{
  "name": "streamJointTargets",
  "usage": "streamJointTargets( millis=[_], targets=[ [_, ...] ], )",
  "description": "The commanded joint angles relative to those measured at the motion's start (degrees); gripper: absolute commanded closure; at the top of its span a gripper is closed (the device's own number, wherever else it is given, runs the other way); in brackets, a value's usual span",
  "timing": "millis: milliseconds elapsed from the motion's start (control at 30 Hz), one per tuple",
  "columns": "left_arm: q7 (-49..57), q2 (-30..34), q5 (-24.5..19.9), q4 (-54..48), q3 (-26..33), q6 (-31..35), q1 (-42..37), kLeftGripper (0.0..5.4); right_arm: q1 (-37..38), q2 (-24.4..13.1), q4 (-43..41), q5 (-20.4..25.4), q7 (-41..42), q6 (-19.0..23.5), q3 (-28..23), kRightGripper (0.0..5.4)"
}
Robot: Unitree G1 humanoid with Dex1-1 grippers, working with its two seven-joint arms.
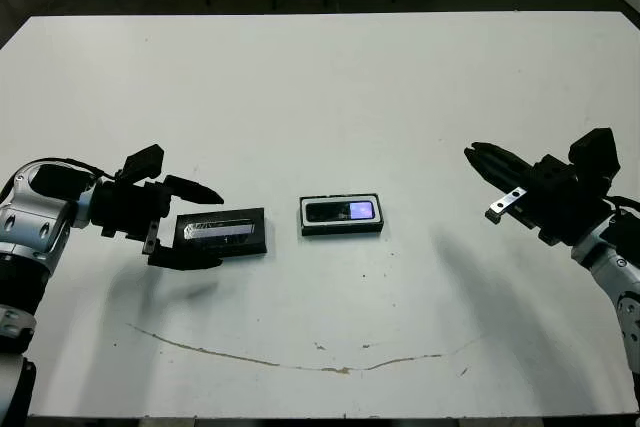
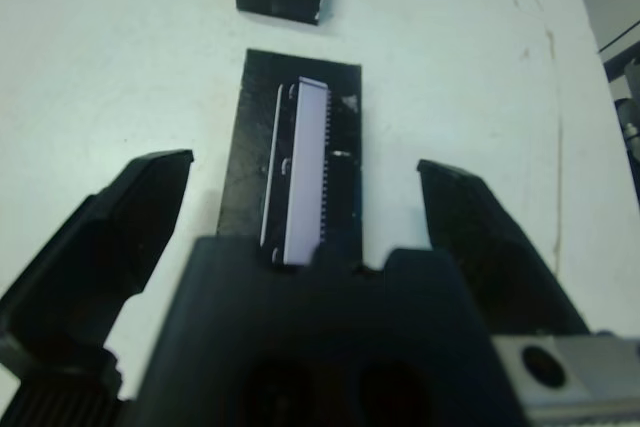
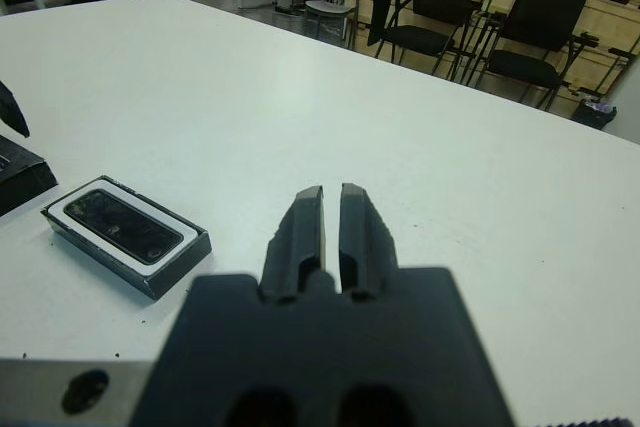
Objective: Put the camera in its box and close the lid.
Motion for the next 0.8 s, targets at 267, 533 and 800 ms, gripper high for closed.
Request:
streamJointTargets(
  millis=[267,533,800],
  targets=[
    [0.34,1.20,2.25,2.99,0.19,1.03,1.19,0.00,0.92,-0.70,-0.03,-0.06,0.20,0.81,0.23,5.40],
    [2.52,2.85,3.20,0.74,0.38,4.84,3.26,0.08,0.80,-0.52,0.23,0.63,0.02,0.99,-0.17,5.40],
    [6.37,3.26,2.18,-5.46,1.01,10.55,7.34,1.34,0.57,-0.50,0.05,1.61,-0.16,2.06,-0.20,5.40]
  ],
)
